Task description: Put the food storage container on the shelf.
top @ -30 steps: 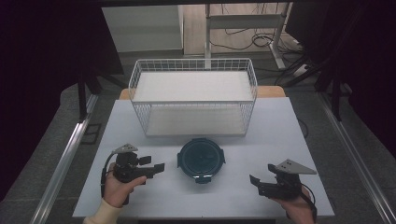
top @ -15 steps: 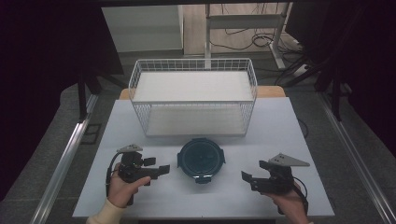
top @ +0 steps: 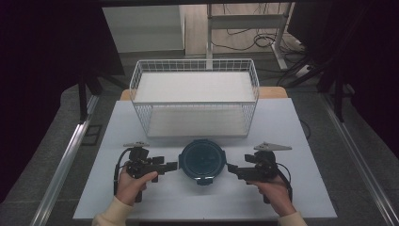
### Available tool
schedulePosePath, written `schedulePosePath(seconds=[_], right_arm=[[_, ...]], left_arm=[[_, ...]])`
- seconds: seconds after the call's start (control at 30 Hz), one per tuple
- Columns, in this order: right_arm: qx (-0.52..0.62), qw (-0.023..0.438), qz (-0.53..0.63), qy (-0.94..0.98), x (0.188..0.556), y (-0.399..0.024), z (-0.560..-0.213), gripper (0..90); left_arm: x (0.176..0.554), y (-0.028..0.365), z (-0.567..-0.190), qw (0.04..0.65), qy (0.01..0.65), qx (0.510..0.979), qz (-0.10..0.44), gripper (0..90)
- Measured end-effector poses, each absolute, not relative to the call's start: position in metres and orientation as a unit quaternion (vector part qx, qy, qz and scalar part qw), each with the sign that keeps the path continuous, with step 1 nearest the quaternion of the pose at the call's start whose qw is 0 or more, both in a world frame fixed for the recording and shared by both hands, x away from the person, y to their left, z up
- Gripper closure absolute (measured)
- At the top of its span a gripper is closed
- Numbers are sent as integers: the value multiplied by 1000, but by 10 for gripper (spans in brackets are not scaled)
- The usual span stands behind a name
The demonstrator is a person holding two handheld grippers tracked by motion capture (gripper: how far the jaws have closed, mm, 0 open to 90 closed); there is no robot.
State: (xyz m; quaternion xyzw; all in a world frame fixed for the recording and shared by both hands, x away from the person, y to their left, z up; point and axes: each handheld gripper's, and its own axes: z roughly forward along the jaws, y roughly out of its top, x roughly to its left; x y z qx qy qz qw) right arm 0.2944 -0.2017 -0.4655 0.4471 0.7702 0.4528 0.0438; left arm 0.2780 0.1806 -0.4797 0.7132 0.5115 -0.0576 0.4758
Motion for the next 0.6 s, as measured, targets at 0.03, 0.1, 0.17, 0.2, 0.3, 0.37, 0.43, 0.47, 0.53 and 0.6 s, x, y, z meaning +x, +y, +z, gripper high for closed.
schedulePosePath(seconds=[0.03, 0.1, 0.17, 0.2, 0.3, 0.37, 0.43, 0.47, 0.53, 0.6], right_arm=[[449, 40, 453, 769, 296, -200, -466, 104], [450, 30, 453, 769, 302, -195, -467, 100], [454, 21, 449, 770, 308, -190, -469, 94], [455, 17, 448, 769, 310, -187, -470, 92], [463, -1, 443, 767, 319, -182, -477, 86], [468, -12, 442, 766, 322, -179, -481, 85], [470, -21, 441, 764, 325, -177, -484, 85], [471, -27, 440, 764, 327, -176, -485, 85], [476, -39, 440, 761, 330, -174, -489, 84], [479, -47, 439, 759, 332, -173, -492, 84]], left_arm=[[280, 179, -480, 476, 513, 711, -61, 182], [286, 177, -482, 479, 515, 707, -69, 183], [291, 173, -484, 479, 516, 706, -79, 184], [294, 170, -485, 477, 516, 707, -82, 184], [300, 165, -492, 472, 514, 710, -92, 182], [302, 163, -496, 470, 516, 710, -99, 181], [303, 163, -500, 466, 521, 708, -103, 179], [304, 163, -502, 467, 524, 705, -104, 180], [307, 162, -506, 468, 528, 700, -114, 179], [307, 160, -507, 464, 530, 701, -113, 175]])
